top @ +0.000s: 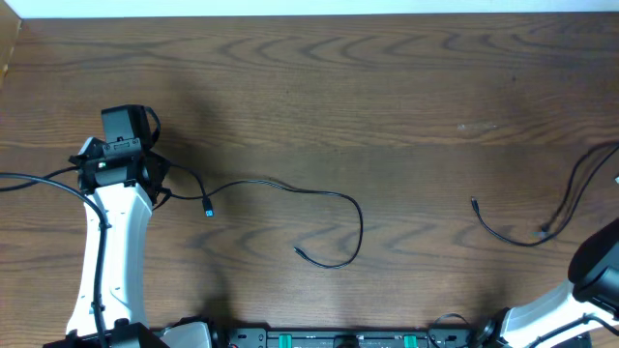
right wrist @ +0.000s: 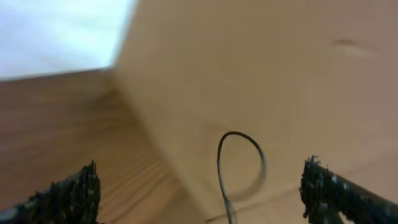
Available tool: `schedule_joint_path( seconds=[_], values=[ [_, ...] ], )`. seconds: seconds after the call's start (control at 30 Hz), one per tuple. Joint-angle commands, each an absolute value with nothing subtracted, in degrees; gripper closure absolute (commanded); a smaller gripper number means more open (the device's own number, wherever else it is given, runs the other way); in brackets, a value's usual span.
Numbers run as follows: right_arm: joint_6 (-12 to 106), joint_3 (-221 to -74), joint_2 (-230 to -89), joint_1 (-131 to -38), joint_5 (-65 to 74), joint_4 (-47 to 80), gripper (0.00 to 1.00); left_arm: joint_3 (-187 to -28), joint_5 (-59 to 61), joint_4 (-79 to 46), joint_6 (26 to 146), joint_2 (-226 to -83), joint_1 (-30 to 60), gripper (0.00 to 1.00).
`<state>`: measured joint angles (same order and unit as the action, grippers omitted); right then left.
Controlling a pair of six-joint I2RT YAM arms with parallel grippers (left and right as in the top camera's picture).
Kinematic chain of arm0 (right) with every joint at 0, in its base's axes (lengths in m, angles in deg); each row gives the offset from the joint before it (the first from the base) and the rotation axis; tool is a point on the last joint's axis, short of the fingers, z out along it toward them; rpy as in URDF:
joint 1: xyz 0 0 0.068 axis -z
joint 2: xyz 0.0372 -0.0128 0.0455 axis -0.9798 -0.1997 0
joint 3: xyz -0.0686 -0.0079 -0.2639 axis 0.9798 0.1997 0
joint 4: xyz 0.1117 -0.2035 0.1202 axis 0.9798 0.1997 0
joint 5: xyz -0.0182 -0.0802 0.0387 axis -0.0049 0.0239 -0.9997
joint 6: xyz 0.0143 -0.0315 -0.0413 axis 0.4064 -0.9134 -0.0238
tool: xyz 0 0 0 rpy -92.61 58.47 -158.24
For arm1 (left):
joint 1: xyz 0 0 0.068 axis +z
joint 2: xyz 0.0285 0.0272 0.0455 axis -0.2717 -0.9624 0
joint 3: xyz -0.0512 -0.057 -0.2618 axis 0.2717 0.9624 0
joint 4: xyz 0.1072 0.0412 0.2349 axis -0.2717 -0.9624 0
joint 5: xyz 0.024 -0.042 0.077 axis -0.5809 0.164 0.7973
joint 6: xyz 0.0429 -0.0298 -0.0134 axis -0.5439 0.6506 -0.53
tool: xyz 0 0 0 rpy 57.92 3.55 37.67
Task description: Untangle cables
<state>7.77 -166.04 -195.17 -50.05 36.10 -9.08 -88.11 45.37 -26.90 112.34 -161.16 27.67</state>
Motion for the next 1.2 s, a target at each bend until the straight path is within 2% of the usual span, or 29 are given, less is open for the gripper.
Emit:
schedule_joint_path(
  seconds=[0.0, 0.37, 0.8, 1.17],
  values=[
    [9.5, -166.7, -194.9, -52.9, 29.7, -5.6, 0.01, -88.0, 45.7, -27.2, 111.8, -161.3, 27.8, 0.92],
    [12.7, -166.7, -194.6, -61.1, 26.7, 9.6, 0.01, -88.0, 45.5, -28.3, 110.5, -161.3, 27.9, 0.92],
    [40.3, -166.7, -194.6, -63.8, 22.3, 42.0, 0.01, -88.0, 45.5, -28.3, 110.2, -161.3, 27.9, 0.92],
    [44.2, -166.7, -194.6, -63.7, 19.3, 52.5, 0.01, -88.0, 45.5, -28.3, 109.0, -161.3, 27.9, 0.92]
  ],
)
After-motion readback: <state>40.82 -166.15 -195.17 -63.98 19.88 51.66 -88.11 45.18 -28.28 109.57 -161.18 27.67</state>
